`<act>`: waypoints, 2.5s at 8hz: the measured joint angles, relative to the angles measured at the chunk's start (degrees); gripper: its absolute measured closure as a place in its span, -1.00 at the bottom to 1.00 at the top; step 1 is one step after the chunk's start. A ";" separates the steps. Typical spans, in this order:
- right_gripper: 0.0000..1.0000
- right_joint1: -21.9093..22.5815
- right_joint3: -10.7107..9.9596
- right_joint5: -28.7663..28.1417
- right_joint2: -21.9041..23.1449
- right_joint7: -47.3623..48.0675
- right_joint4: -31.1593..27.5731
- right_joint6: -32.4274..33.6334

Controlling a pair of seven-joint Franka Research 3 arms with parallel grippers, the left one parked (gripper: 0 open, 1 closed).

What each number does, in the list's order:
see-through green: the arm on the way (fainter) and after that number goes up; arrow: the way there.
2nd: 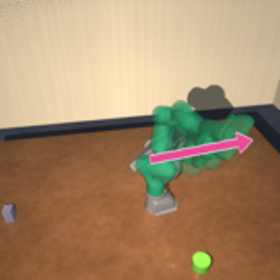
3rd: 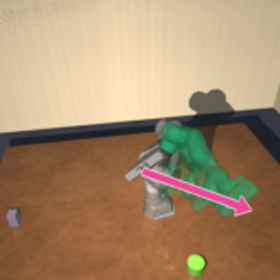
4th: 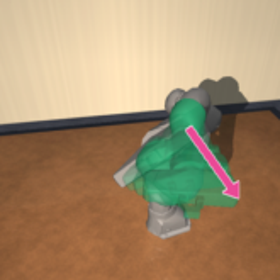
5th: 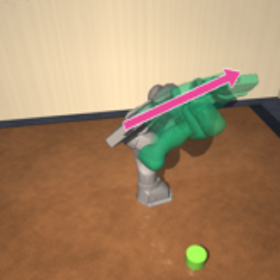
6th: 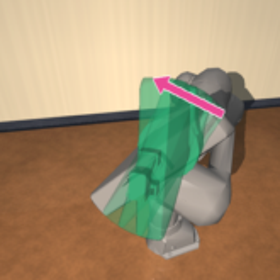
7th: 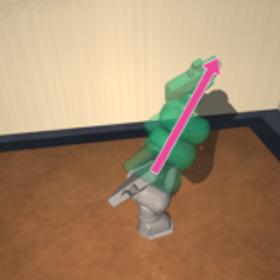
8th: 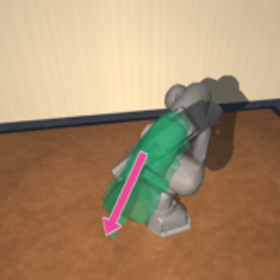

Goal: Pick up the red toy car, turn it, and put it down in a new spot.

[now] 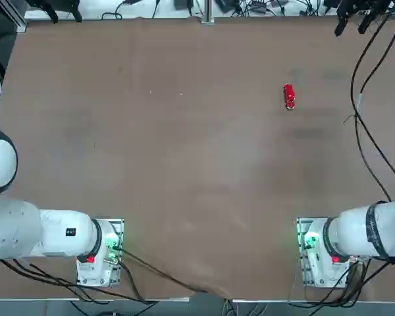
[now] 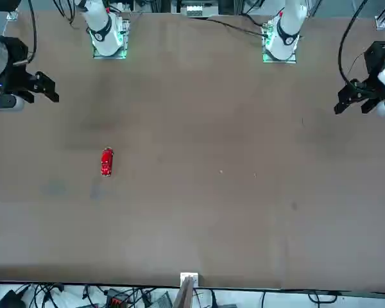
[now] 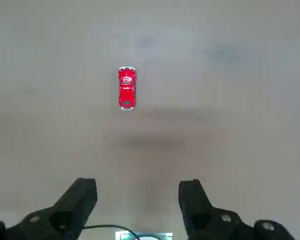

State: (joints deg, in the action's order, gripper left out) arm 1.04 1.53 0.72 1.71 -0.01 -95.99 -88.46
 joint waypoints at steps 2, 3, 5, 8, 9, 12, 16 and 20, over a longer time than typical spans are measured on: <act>-1.00 0.00 -0.01 -0.74 0.00 0.00 0.26 0.00; -1.00 0.00 -0.01 -0.93 -0.04 0.00 0.59 0.00; -1.00 0.00 -0.04 -0.98 -0.75 -0.06 1.78 0.28; -1.00 0.00 -0.09 -0.97 -2.48 -0.17 2.52 1.32; -1.00 0.00 -0.10 -0.97 -3.08 -0.19 2.69 2.04; -1.00 0.44 0.05 -1.19 -5.73 -0.09 2.81 4.00; -0.99 2.56 0.45 -1.37 -15.82 0.17 1.51 -2.88; -0.99 2.73 0.37 -1.40 -20.47 3.20 -13.20 -34.99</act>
State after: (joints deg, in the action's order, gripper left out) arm 3.78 1.90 -0.68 -18.76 3.19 -109.18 -123.45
